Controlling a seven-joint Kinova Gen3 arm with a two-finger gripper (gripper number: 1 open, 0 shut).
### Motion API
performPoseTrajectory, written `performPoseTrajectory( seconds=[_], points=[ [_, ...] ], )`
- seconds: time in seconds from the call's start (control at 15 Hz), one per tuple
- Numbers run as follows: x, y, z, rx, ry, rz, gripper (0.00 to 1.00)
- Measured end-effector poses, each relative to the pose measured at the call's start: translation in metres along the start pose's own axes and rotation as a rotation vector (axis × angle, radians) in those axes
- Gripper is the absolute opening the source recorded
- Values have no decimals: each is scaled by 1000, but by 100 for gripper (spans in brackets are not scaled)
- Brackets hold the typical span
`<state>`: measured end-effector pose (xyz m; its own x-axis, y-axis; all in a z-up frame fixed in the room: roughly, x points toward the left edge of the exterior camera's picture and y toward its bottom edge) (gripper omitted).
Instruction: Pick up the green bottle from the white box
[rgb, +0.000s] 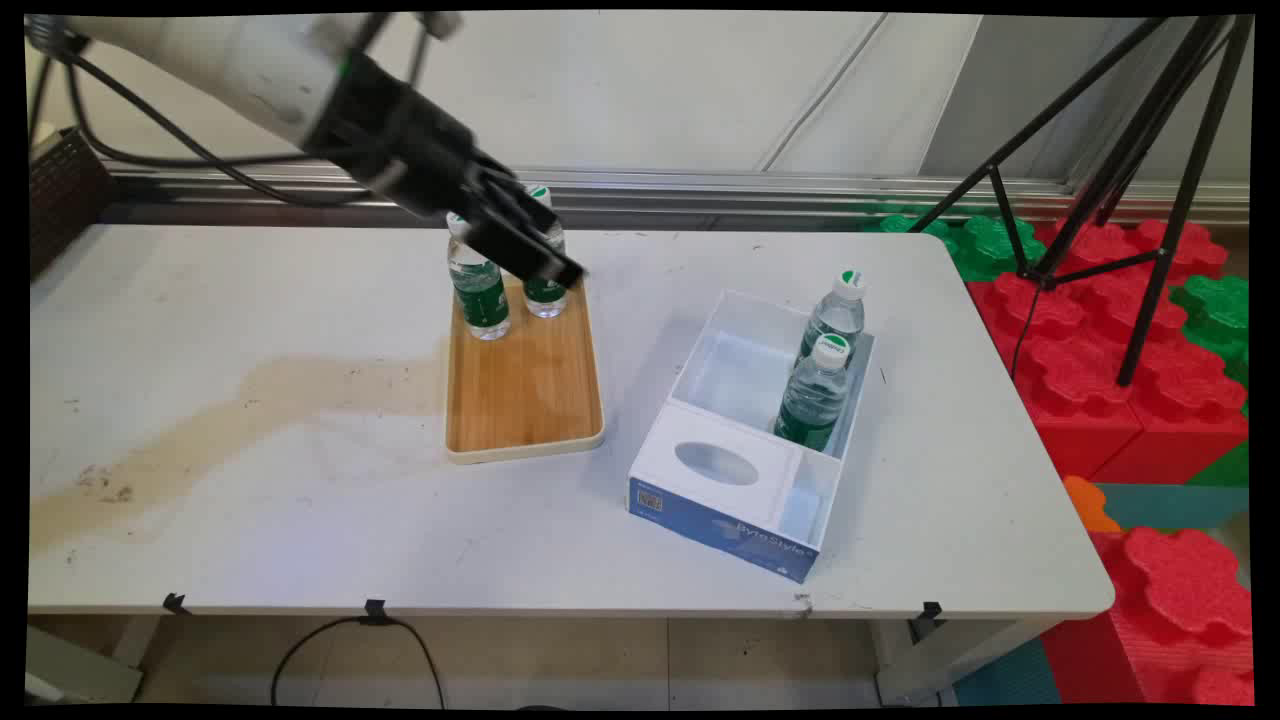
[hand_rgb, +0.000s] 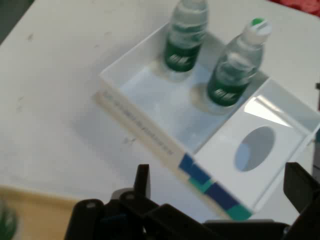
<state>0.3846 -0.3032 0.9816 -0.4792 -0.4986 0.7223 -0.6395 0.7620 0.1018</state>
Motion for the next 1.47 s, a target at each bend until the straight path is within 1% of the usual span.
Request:
performPoseTrajectory(
  seconds=[0.13, 0.27, 0.4, 0.53, 0.67, 0.73, 0.93, 1.2, 1.47],
  points=[
    [11, 21, 24, -27, 11, 32, 100],
    [20, 34, 47, -51, 25, 79, 100],
    [28, 43, 73, -70, 49, 136, 100],
    [34, 44, 99, -87, 66, 181, 100],
    [35, 40, 129, -113, 74, 215, 100],
    [34, 38, 138, -122, 75, 223, 100],
    [27, 26, 183, -163, 73, 248, 100],
    [19, 11, 227, -206, 82, 252, 100],
    [16, -4, 265, -245, 114, 249, 100]
  ],
)
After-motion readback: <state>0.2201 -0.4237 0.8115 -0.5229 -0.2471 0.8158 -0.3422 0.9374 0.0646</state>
